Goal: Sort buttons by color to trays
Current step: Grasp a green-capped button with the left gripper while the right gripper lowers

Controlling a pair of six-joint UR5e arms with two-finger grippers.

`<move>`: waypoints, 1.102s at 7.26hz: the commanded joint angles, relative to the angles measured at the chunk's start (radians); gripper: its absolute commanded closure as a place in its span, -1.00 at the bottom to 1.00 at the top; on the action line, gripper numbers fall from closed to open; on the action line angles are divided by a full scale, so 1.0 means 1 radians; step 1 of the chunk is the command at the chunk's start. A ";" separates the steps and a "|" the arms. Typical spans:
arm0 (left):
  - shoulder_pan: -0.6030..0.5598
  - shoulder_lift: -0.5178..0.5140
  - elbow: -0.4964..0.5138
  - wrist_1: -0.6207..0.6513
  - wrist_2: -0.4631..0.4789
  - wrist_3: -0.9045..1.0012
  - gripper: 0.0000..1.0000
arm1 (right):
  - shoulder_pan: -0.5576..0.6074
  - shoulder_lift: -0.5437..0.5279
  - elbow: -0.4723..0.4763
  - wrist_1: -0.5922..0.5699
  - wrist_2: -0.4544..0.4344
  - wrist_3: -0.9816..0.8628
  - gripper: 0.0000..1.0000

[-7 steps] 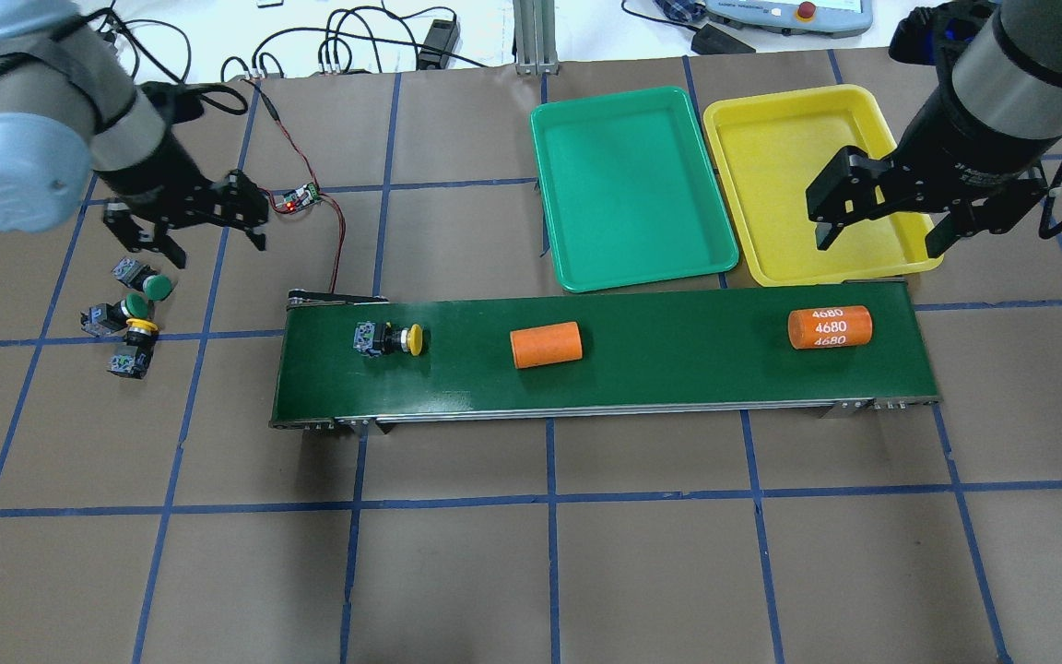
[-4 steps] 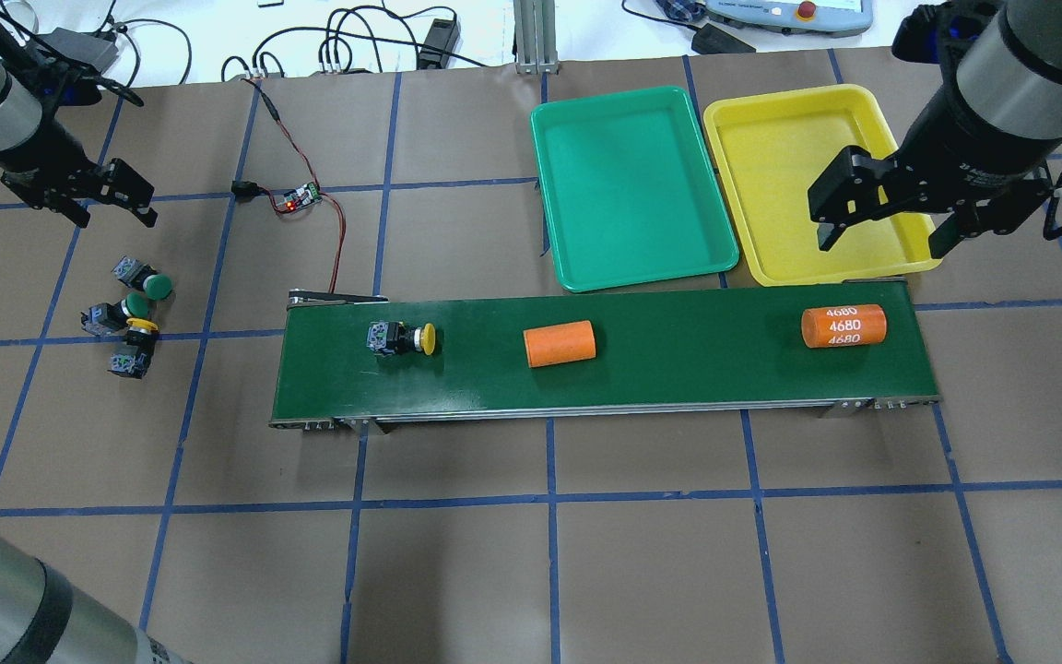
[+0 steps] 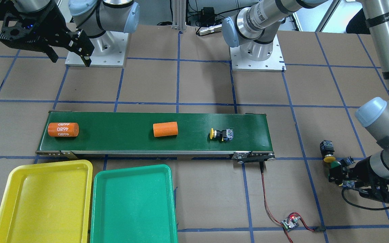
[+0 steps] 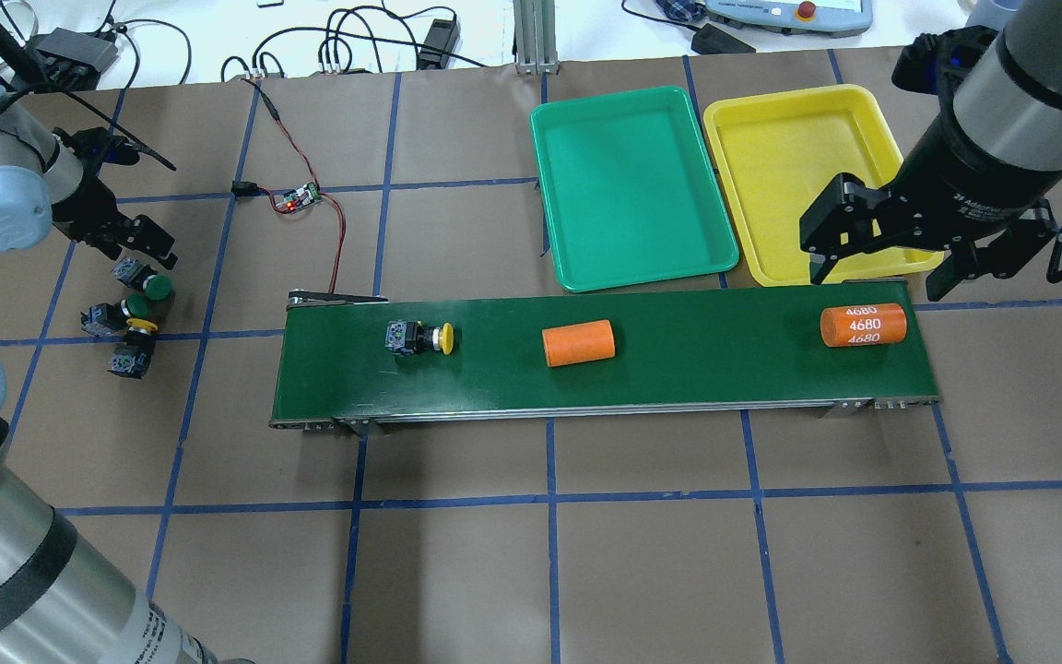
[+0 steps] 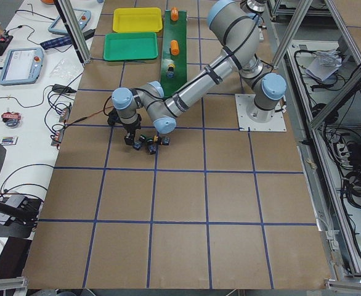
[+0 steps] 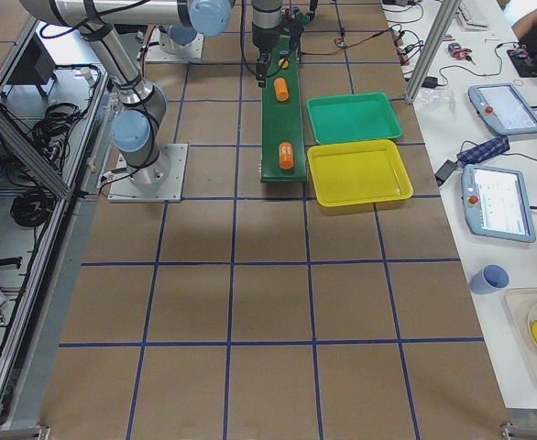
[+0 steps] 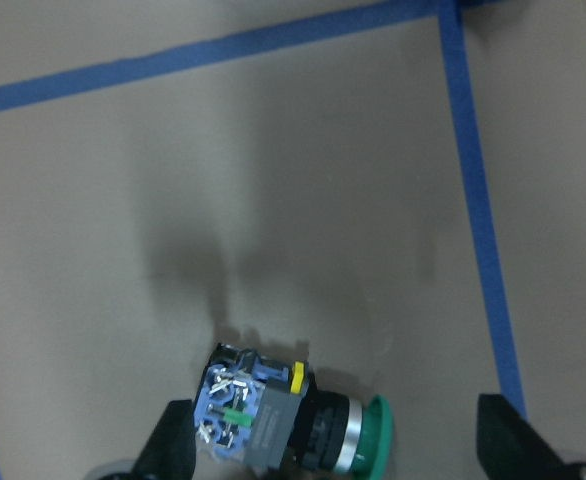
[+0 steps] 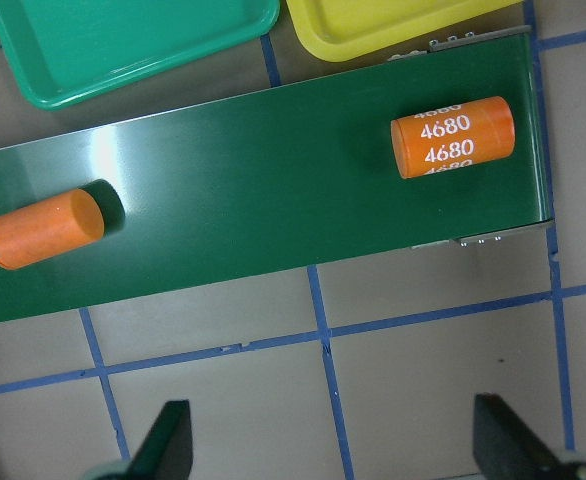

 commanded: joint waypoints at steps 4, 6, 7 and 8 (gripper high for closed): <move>0.001 0.001 -0.031 0.040 0.039 0.061 -1.00 | 0.137 0.101 0.029 -0.166 -0.079 -0.005 -1.00; -0.001 0.006 -0.019 0.040 0.068 0.075 -1.00 | 0.114 0.098 0.022 -0.169 -0.090 -0.007 -1.00; -0.002 0.014 -0.040 0.041 0.065 0.077 -1.00 | 0.075 0.097 0.020 -0.169 -0.089 -0.011 -1.00; 0.002 0.006 -0.055 0.041 0.056 0.083 -1.00 | 0.021 0.091 0.003 -0.154 -0.043 -0.078 -1.00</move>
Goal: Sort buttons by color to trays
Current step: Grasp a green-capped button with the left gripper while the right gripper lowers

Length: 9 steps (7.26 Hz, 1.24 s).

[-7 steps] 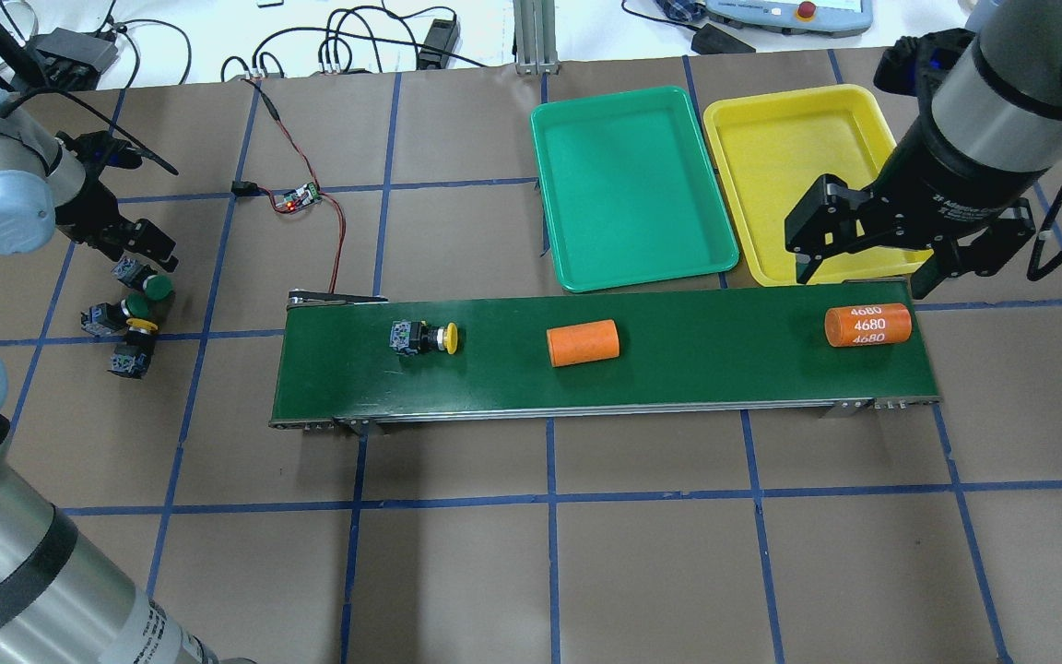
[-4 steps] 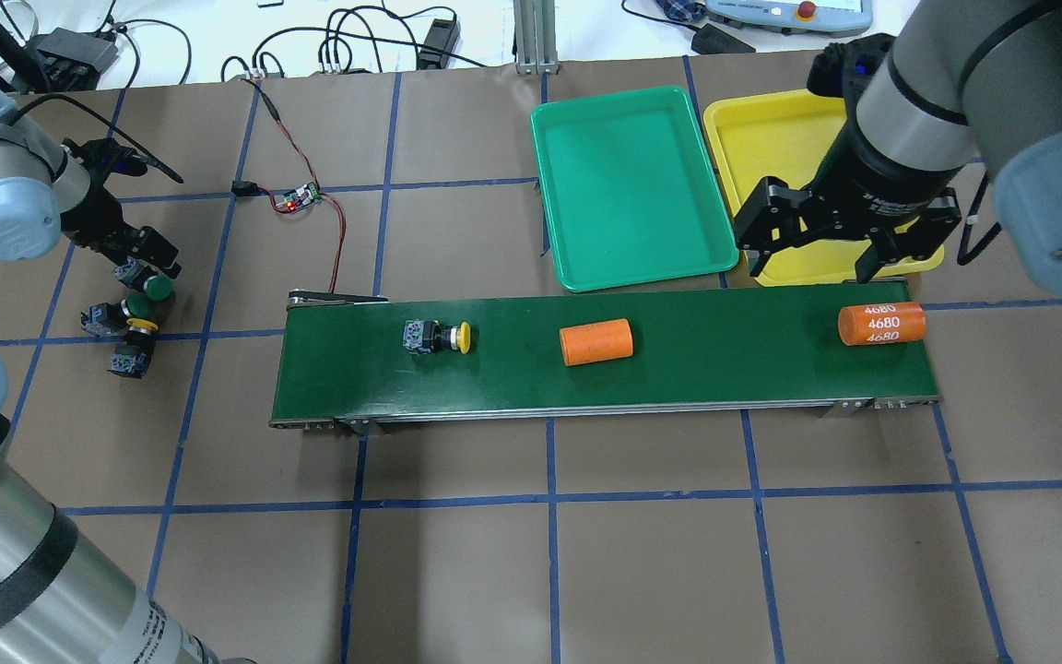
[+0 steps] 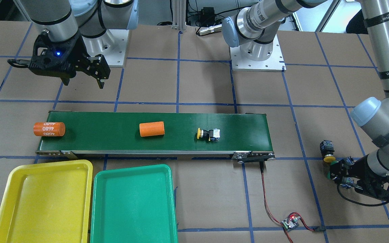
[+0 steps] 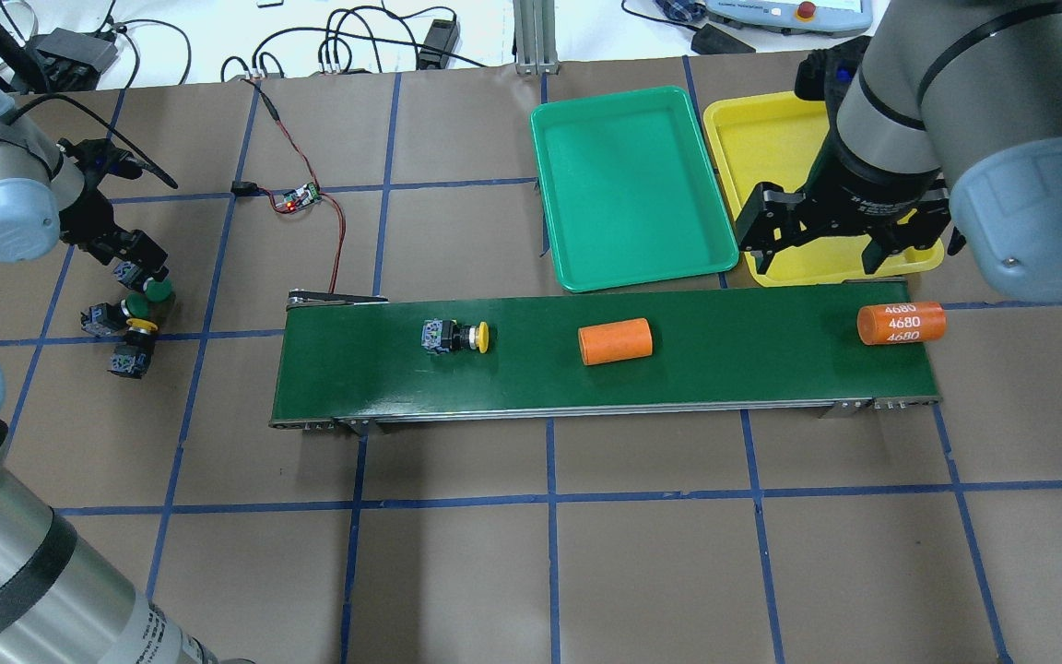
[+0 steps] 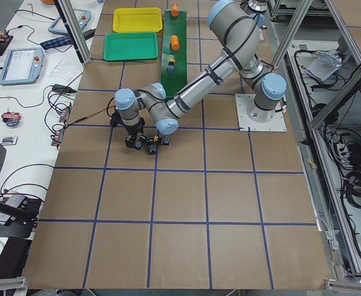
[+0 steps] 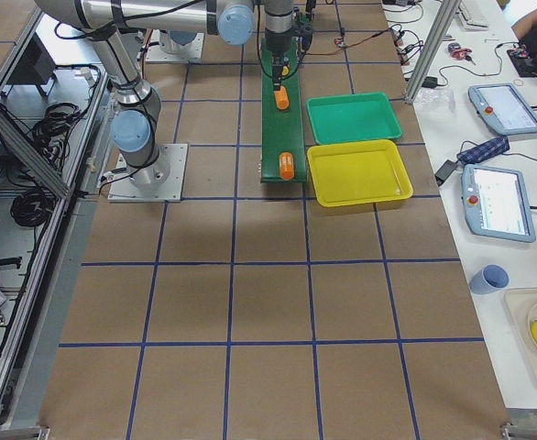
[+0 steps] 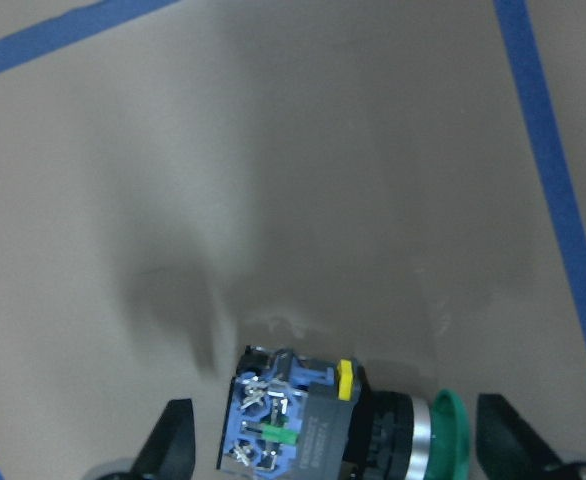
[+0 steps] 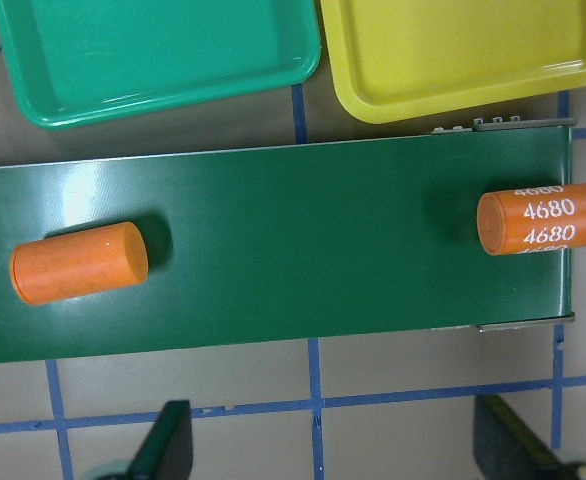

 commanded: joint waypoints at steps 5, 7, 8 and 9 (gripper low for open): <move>0.003 -0.014 0.001 0.002 -0.006 0.027 -1.00 | -0.064 -0.040 0.005 0.051 0.099 -0.048 -1.00; 0.001 -0.003 -0.020 0.001 -0.008 0.028 -1.00 | -0.061 -0.039 0.008 0.051 0.085 0.006 -1.00; 0.003 -0.010 -0.020 0.002 -0.006 0.028 -1.00 | -0.061 -0.036 0.008 0.045 0.088 0.042 -1.00; 0.004 -0.015 -0.020 0.002 -0.008 0.030 -1.00 | -0.061 -0.037 0.008 0.051 0.086 0.043 -1.00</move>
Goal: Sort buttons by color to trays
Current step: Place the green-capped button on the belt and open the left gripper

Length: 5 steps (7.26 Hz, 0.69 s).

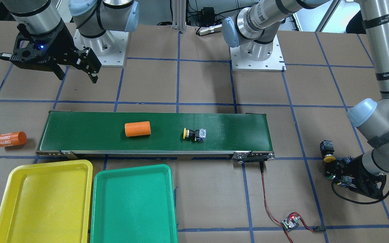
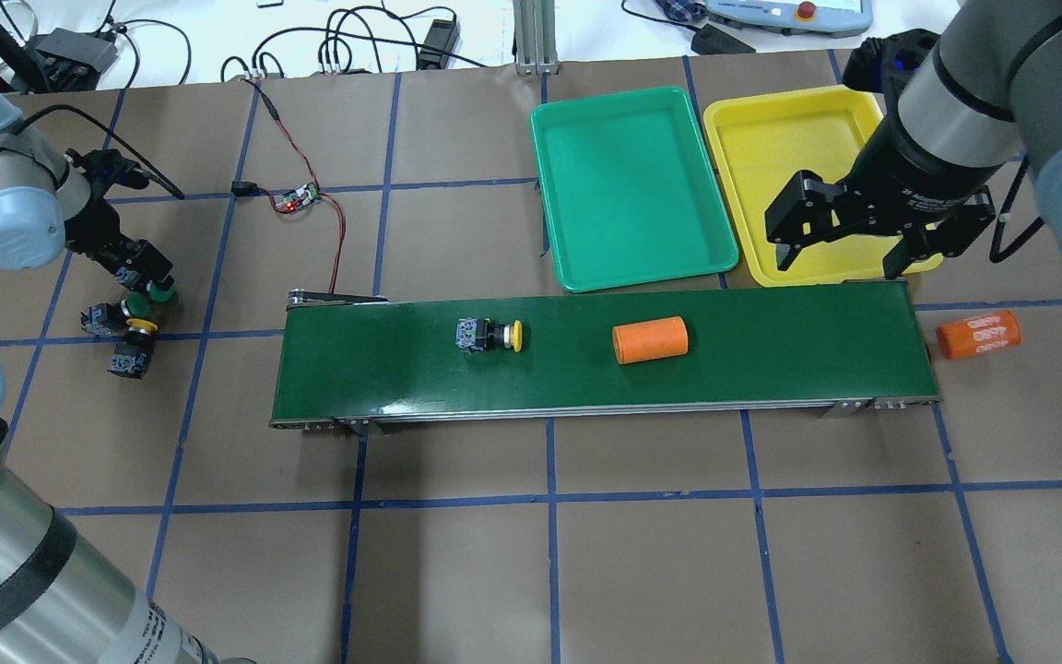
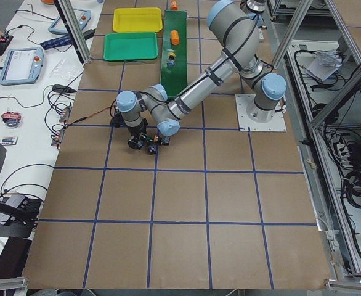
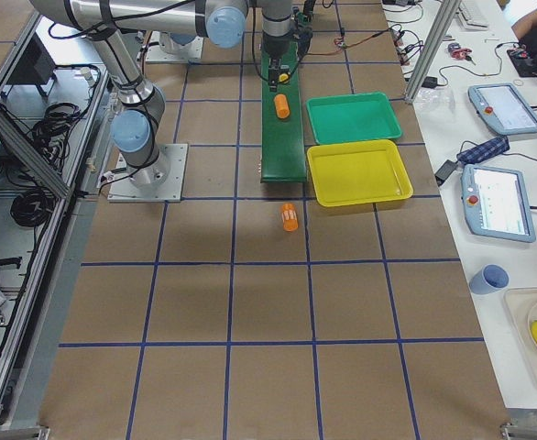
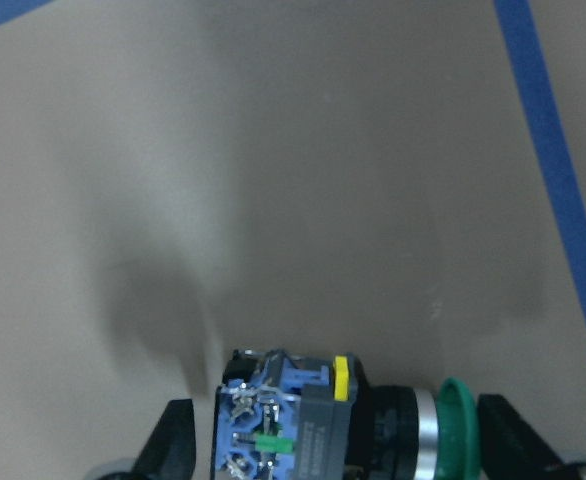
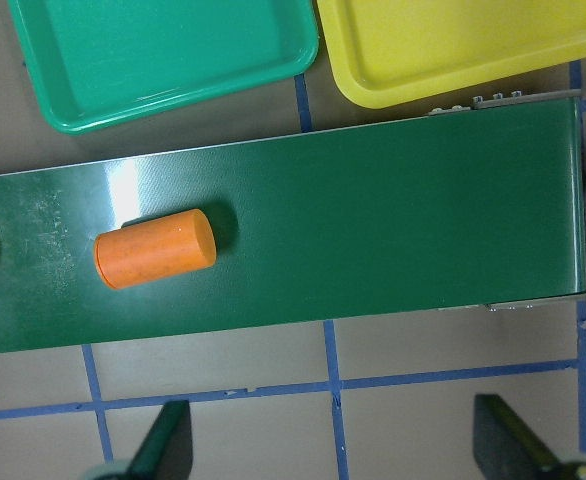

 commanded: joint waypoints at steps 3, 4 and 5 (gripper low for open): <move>-0.004 0.013 0.003 -0.006 0.007 0.011 0.99 | 0.002 0.000 0.003 0.007 -0.034 0.014 -1.00; -0.017 0.026 0.005 -0.016 0.005 0.000 1.00 | 0.000 0.000 0.003 0.005 -0.048 0.019 -1.00; -0.030 0.065 0.005 -0.060 0.001 -0.037 1.00 | 0.002 0.000 0.003 0.005 -0.048 0.049 -1.00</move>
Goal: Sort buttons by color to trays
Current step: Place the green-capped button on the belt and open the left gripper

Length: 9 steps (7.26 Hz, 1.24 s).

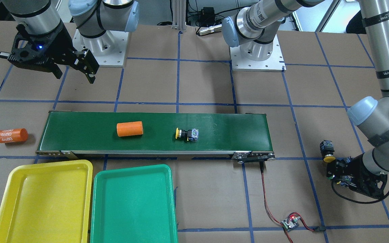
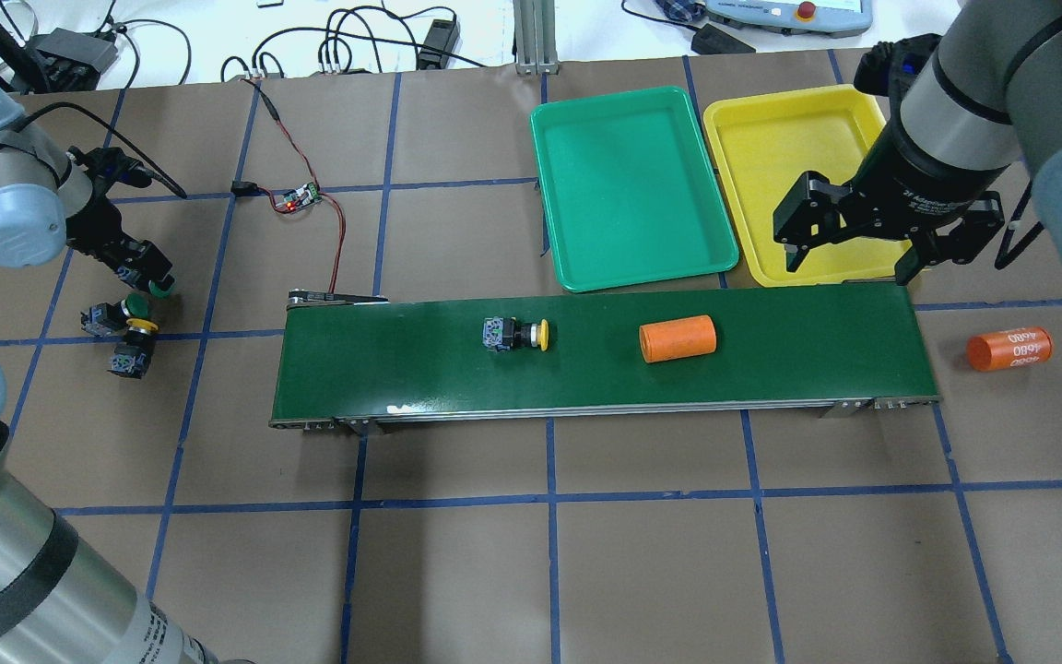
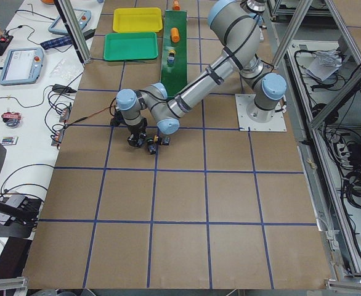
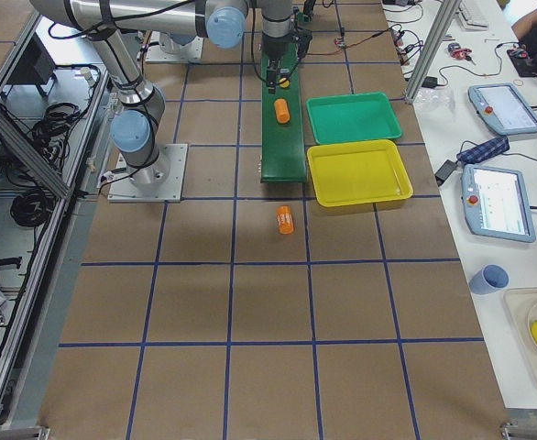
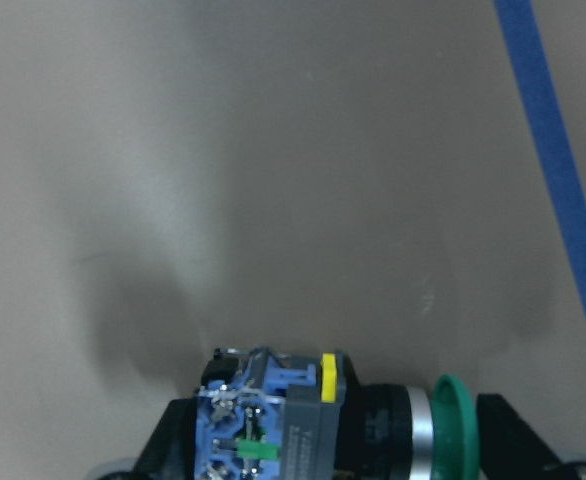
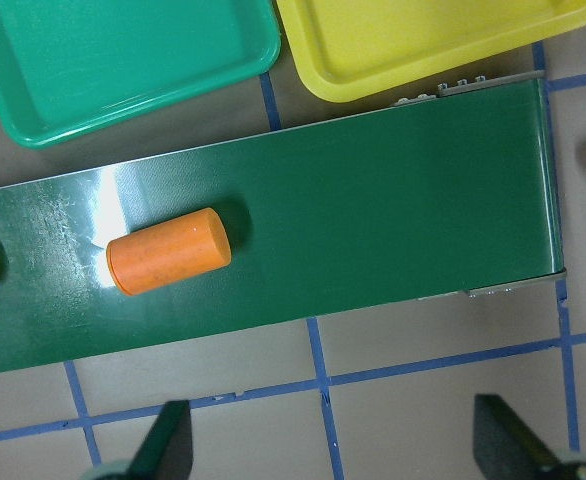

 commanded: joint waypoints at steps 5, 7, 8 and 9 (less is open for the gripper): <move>-0.361 0.298 -0.127 -0.277 -0.158 -0.824 1.00 | 0.004 -0.001 0.042 0.004 0.007 0.514 -1.00; -0.484 0.303 -0.158 -0.279 -0.150 -0.965 1.00 | 0.004 -0.003 0.046 0.004 0.007 0.514 -1.00; -0.518 0.297 -0.181 -0.276 -0.150 -0.985 1.00 | 0.004 0.002 0.048 0.002 -0.002 0.514 -1.00; -0.526 0.299 -0.201 -0.276 -0.150 -0.986 1.00 | 0.005 0.002 0.049 0.002 0.007 0.523 -1.00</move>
